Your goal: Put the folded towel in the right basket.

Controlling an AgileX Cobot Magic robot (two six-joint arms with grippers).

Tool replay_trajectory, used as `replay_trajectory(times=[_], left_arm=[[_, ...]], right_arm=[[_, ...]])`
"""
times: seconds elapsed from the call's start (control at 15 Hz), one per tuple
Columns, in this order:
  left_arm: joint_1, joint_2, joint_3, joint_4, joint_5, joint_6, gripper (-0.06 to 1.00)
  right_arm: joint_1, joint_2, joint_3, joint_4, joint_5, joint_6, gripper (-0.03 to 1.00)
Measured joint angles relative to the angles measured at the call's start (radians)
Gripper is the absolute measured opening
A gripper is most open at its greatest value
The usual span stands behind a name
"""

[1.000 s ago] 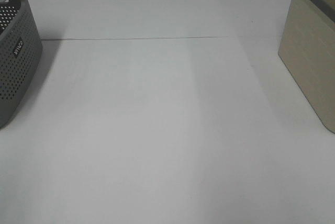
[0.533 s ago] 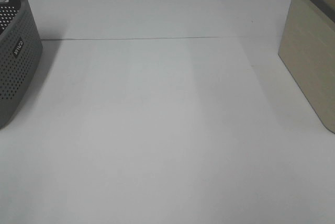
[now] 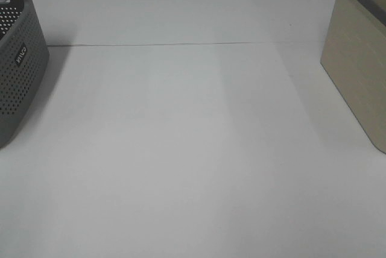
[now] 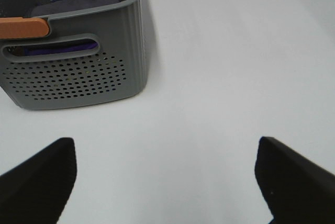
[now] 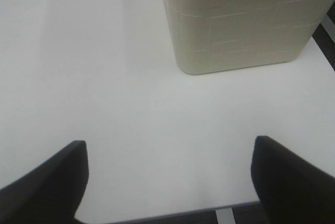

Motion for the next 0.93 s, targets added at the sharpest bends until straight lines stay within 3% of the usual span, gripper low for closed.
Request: replay_trajectory(times=[0.27,0.6,0.93], left_arm=[[0.000,0.000,0.000,0.000,0.000,0.000,0.88],[0.000,0.000,0.000,0.000,0.000,0.000,0.88],[0.000,0.000,0.000,0.000,0.000,0.000,0.88]], right_arm=[[0.000,-0.004,0.035,0.003,-0.070,-0.017,0.80],[0.090,-0.004,0.037,0.017,-0.074,-0.047,0.80],[0.092,-0.004,0.037,0.029,-0.075,-0.070,0.80]])
